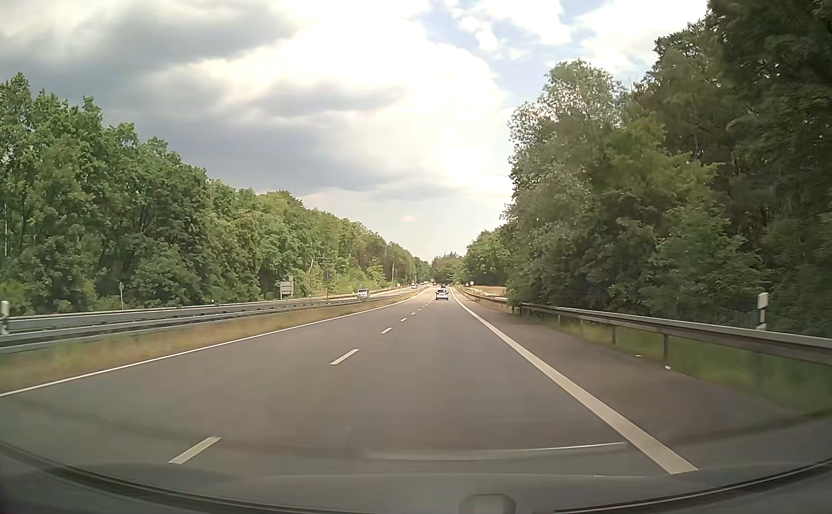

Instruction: Follow the waypoints while adhering to traffic rules and regulations

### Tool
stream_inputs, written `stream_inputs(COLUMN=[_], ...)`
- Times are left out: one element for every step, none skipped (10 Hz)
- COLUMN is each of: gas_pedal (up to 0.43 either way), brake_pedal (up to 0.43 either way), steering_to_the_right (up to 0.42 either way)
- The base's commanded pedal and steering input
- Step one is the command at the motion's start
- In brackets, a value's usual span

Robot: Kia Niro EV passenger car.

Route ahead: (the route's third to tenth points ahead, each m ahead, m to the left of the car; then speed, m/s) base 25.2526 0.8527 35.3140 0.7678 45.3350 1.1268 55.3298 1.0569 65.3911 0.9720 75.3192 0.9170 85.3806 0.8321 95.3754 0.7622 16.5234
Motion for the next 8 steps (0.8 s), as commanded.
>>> stream_inputs(gas_pedal=[0.0, 0.0, 0.0, 0.0, 0.0, 0.0, 0.0, 0.0], brake_pedal=[0.037, 0.037, 0.037, 0.037, 0.037, 0.037, 0.037, 0.03], steering_to_the_right=[0.0, 0.0, 0.0, 0.0, 0.001, 0.001, 0.001, 0.001])
